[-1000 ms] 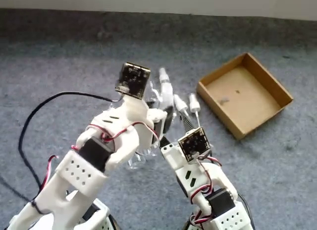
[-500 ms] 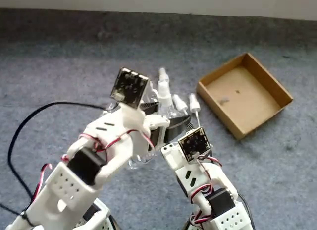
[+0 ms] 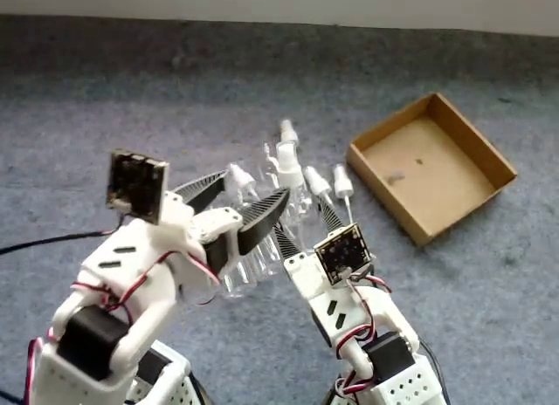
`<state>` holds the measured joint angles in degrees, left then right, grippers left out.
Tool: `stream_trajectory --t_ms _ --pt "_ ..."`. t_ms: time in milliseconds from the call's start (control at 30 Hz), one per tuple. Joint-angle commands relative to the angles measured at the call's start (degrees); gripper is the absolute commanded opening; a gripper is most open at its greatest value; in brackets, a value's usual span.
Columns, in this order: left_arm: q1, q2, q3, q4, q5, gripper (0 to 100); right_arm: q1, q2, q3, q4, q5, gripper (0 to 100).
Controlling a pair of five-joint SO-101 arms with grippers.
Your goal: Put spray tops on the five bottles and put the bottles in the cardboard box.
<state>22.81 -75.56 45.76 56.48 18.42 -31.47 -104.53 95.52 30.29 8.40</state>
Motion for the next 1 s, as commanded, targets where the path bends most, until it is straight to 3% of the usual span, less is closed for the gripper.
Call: stream_trajectory --t_ms 0,200,467,700,967 --pt "-3.3 -6.46 -0.22 6.15 -0.53 27 2.15 -0.84 -5.49 -0.4 0.44 13.1" --pt "-3.3 -8.48 0.75 13.19 -0.62 27 6.9 -0.66 -16.75 -0.57 0.62 13.1" --pt "-3.03 -8.04 13.14 9.32 -0.44 27 8.75 -0.4 -20.44 -7.52 0.18 12.7" --pt "9.71 -8.04 20.62 3.96 -0.53 27 7.08 -0.22 -20.18 -8.4 0.09 12.7" --pt "13.41 -8.04 21.05 2.02 -0.53 7 7.78 9.89 -15.78 -18.15 0.44 12.7"
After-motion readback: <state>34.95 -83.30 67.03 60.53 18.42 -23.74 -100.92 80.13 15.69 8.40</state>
